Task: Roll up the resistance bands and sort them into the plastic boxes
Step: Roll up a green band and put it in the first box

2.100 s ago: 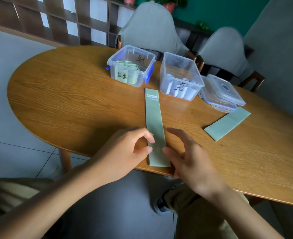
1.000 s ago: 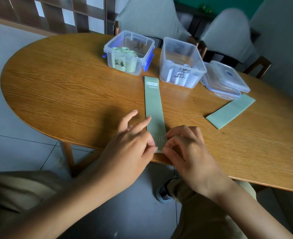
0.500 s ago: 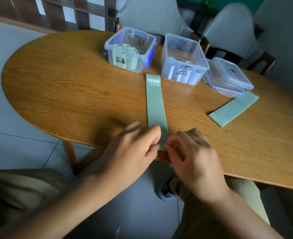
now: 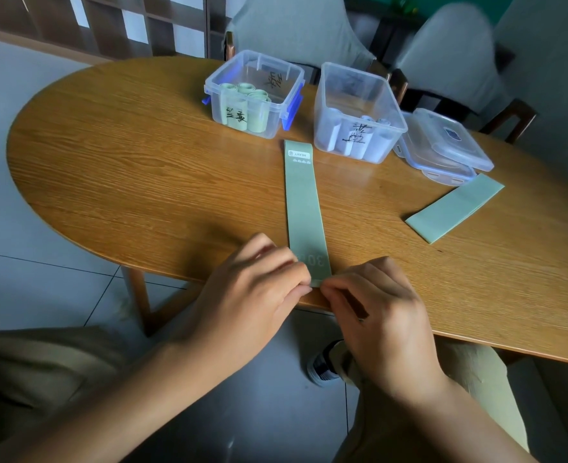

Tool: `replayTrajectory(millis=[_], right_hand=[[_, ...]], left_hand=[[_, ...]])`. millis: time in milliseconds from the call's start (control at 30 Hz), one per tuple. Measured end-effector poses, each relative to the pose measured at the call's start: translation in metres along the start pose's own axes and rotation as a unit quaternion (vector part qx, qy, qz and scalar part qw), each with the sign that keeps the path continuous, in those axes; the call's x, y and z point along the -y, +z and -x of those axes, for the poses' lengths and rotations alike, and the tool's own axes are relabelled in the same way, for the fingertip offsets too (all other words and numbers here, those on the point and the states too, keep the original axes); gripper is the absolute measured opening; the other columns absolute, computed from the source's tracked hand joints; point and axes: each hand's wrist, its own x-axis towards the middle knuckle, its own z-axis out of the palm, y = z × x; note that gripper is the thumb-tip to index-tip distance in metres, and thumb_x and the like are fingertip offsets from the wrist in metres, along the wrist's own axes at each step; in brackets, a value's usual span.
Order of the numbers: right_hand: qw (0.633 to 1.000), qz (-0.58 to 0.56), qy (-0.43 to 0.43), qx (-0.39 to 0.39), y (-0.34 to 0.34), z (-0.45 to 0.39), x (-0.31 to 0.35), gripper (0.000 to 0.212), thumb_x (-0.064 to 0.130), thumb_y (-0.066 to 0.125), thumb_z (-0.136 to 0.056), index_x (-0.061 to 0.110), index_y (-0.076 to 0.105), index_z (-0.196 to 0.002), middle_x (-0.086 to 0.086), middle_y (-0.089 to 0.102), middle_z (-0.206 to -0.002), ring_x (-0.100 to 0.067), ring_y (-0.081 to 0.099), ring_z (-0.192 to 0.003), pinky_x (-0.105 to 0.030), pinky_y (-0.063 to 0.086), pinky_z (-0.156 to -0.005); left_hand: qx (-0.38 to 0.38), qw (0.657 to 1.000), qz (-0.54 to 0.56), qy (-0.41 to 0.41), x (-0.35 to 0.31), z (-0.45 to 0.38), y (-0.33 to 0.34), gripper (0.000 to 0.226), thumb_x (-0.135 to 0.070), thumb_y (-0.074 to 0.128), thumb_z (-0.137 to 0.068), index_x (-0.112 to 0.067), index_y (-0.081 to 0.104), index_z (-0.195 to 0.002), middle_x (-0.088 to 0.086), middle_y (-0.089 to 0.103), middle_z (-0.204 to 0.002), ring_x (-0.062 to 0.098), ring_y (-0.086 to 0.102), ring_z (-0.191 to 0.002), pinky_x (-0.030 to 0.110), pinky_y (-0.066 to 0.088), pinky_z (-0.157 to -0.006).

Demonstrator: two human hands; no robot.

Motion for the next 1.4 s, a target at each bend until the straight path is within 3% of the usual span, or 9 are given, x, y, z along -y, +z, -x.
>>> replayTrajectory(millis=[133, 433, 567, 733, 1033, 1167, 1333, 1400], right_hand=[[0.998, -0.009, 0.064, 0.015, 0.003, -0.005, 0.003, 0.003, 0.013, 0.077, -0.087, 0.016, 0.074, -0.088, 0.007, 0.065, -0.093, -0.018, 0.052, -0.093, -0.033, 0.047, -0.075], [0.976, -0.047, 0.197, 0.074, 0.004, -0.015, 0.008, 0.005, 0.029, 0.069, -0.091, 0.025, 0.071, -0.09, 0.008, 0.052, -0.126, -0.014, 0.032, -0.128, -0.029, 0.036, -0.102], [0.962, -0.069, 0.242, 0.105, 0.003, -0.024, 0.009, 0.003, 0.03, 0.068, -0.09, 0.028, 0.068, -0.088, 0.01, 0.051, -0.122, -0.011, 0.029, -0.126, -0.026, 0.029, -0.101], [0.955, -0.075, 0.264, 0.113, 0.008, -0.031, 0.013, 0.005, 0.028, 0.063, -0.092, 0.031, 0.059, -0.092, 0.01, 0.048, -0.118, -0.014, 0.033, -0.116, -0.037, 0.035, -0.101], [0.97, -0.027, 0.235, 0.063, 0.03, -0.036, 0.013, 0.013, 0.025, 0.054, -0.096, 0.026, 0.051, -0.109, 0.006, 0.048, -0.12, -0.016, 0.033, -0.11, -0.029, 0.025, -0.088], [0.97, 0.014, 0.234, 0.067, 0.039, -0.043, 0.014, 0.018, 0.032, 0.042, -0.101, 0.025, 0.05, -0.115, 0.003, 0.047, -0.122, -0.019, 0.035, -0.113, -0.034, 0.032, -0.094], [0.965, 0.007, 0.247, 0.084, 0.046, -0.062, 0.013, 0.039, 0.042, 0.021, -0.095, 0.024, 0.047, -0.119, 0.002, 0.045, -0.127, -0.021, 0.034, -0.119, -0.038, 0.032, -0.102], [0.963, 0.006, 0.255, 0.088, 0.05, -0.068, 0.01, 0.041, 0.044, 0.023, -0.093, 0.024, 0.047, -0.12, 0.001, 0.045, -0.127, -0.022, 0.034, -0.121, -0.038, 0.031, -0.102]], left_hand=[[0.003, 0.999, 0.005, -0.043, -0.003, 0.0, 0.003, 0.018, -0.029, 0.076, -0.087, -0.015, 0.066, -0.081, -0.006, 0.061, -0.088, 0.021, 0.049, -0.095, 0.032, 0.045, -0.081], [0.001, 0.989, 0.037, -0.145, -0.007, -0.005, 0.007, 0.018, -0.032, 0.078, -0.08, -0.021, 0.066, -0.073, -0.003, 0.059, -0.13, 0.031, 0.037, -0.134, 0.026, 0.025, -0.111], [-0.005, 0.983, 0.048, -0.177, -0.006, -0.01, 0.007, 0.017, -0.032, 0.079, -0.078, -0.022, 0.068, -0.07, -0.005, 0.061, -0.127, 0.03, 0.039, -0.132, 0.024, 0.025, -0.108], [0.005, 0.984, 0.014, -0.176, -0.006, -0.017, 0.008, 0.015, -0.029, 0.078, -0.079, -0.022, 0.067, -0.073, -0.002, 0.061, -0.126, 0.032, 0.04, -0.13, 0.037, 0.037, -0.105], [-0.005, 0.988, -0.051, -0.144, 0.0, -0.025, 0.016, 0.014, -0.024, 0.067, -0.084, -0.018, 0.059, -0.093, 0.004, 0.058, -0.125, 0.037, 0.04, -0.13, 0.046, 0.041, -0.104], [-0.002, 0.986, -0.084, -0.145, 0.005, -0.036, 0.021, 0.015, -0.024, 0.058, -0.087, -0.015, 0.06, -0.099, 0.007, 0.058, -0.129, 0.04, 0.039, -0.134, 0.051, 0.046, -0.097], [-0.001, 0.981, -0.105, -0.165, 0.016, -0.052, 0.027, 0.021, -0.027, 0.05, -0.085, -0.015, 0.06, -0.1, 0.006, 0.057, -0.128, 0.041, 0.038, -0.133, 0.05, 0.045, -0.097], [-0.003, 0.979, -0.114, -0.171, 0.02, -0.057, 0.031, 0.022, -0.027, 0.051, -0.085, -0.014, 0.06, -0.101, 0.006, 0.057, -0.127, 0.041, 0.037, -0.133, 0.05, 0.045, -0.098]])
